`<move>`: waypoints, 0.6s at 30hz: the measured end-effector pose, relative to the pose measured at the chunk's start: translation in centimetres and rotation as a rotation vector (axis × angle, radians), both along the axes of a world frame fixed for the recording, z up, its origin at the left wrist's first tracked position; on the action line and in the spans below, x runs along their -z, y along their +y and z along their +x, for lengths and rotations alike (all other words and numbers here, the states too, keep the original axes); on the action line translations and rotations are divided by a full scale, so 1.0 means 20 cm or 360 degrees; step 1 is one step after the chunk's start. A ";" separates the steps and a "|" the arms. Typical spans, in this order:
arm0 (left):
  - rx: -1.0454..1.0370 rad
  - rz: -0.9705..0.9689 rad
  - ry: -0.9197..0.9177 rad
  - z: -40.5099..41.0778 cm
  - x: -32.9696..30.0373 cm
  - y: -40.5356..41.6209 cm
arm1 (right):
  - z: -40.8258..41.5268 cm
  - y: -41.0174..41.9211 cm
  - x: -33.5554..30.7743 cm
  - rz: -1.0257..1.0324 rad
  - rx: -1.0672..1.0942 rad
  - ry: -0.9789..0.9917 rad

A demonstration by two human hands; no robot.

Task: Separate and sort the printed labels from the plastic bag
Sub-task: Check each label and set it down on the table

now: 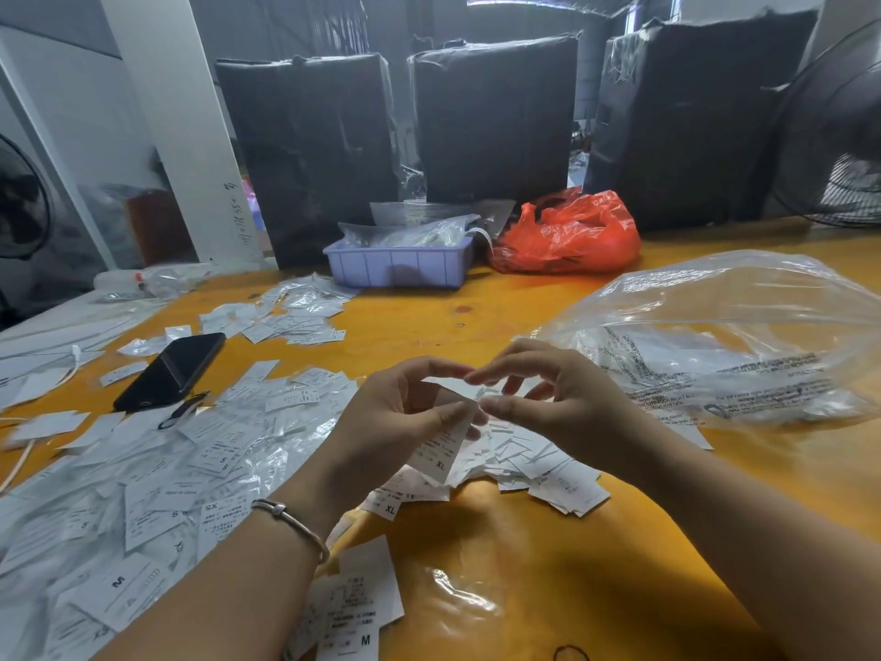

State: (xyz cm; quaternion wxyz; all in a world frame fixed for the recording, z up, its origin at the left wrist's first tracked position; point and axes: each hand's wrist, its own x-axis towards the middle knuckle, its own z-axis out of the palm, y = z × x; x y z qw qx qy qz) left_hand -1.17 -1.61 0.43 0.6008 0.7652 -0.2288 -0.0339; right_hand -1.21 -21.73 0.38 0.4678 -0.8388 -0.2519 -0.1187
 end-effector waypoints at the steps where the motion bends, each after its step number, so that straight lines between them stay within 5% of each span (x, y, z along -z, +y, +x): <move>1: -0.0062 -0.0016 -0.0015 0.01 0.00 0.01 | 0.01 -0.01 0.01 -0.0029 0.0085 -0.0049; 4: -0.0434 0.0027 -0.0158 0.05 0.01 0.06 | 0.05 -0.03 0.06 -0.0402 0.0337 -0.0175; 8: -0.0859 0.0369 -0.0304 0.10 0.04 0.11 | 0.07 -0.01 0.11 -0.0832 0.0216 -0.0071; 18: -0.1024 0.1239 -0.0391 0.13 0.07 0.16 | 0.09 0.05 0.15 -0.0904 0.0156 -0.0365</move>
